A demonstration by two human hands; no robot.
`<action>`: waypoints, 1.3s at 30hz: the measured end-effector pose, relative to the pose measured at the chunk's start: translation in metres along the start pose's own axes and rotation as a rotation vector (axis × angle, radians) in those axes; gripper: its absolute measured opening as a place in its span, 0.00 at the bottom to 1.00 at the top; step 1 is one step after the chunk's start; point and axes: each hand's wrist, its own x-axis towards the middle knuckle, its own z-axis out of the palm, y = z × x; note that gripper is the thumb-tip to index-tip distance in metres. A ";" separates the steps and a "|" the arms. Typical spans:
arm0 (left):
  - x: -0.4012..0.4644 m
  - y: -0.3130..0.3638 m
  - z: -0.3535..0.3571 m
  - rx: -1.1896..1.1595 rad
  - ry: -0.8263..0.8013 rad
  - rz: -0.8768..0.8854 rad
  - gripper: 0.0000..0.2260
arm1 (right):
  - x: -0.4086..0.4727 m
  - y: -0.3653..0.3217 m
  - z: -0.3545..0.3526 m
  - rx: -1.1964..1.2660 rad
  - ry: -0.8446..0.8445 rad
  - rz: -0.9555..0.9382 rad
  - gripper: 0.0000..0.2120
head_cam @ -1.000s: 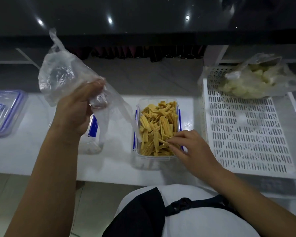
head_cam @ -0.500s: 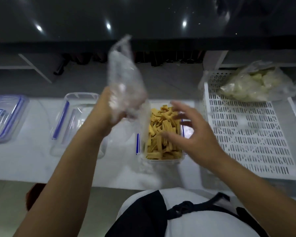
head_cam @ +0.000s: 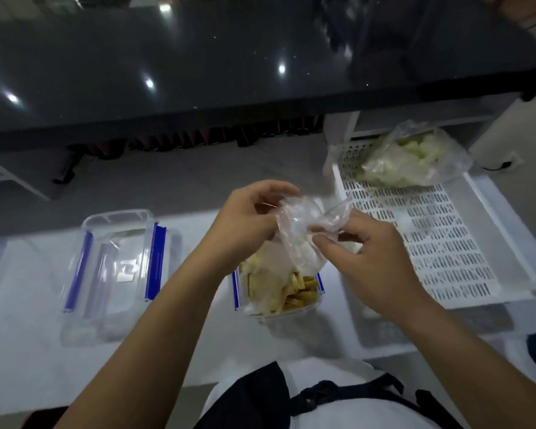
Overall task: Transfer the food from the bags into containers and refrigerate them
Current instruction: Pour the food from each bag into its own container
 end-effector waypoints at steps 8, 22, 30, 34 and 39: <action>0.004 -0.002 -0.008 -0.479 -0.284 0.061 0.17 | -0.006 -0.004 0.015 -0.208 -0.179 -0.051 0.20; 0.104 -0.043 -0.020 0.335 0.146 0.674 0.08 | 0.006 0.005 0.022 -0.316 -0.085 0.154 0.26; 0.187 -0.088 -0.002 0.508 -0.168 0.341 0.22 | -0.032 0.039 0.062 -0.323 -0.251 0.352 0.30; 0.212 -0.093 0.006 0.642 -0.387 0.104 0.25 | -0.038 0.046 0.070 -0.431 -0.328 0.347 0.36; 0.204 -0.092 -0.003 0.552 -0.425 0.042 0.24 | -0.042 0.046 0.067 -0.407 -0.347 0.363 0.36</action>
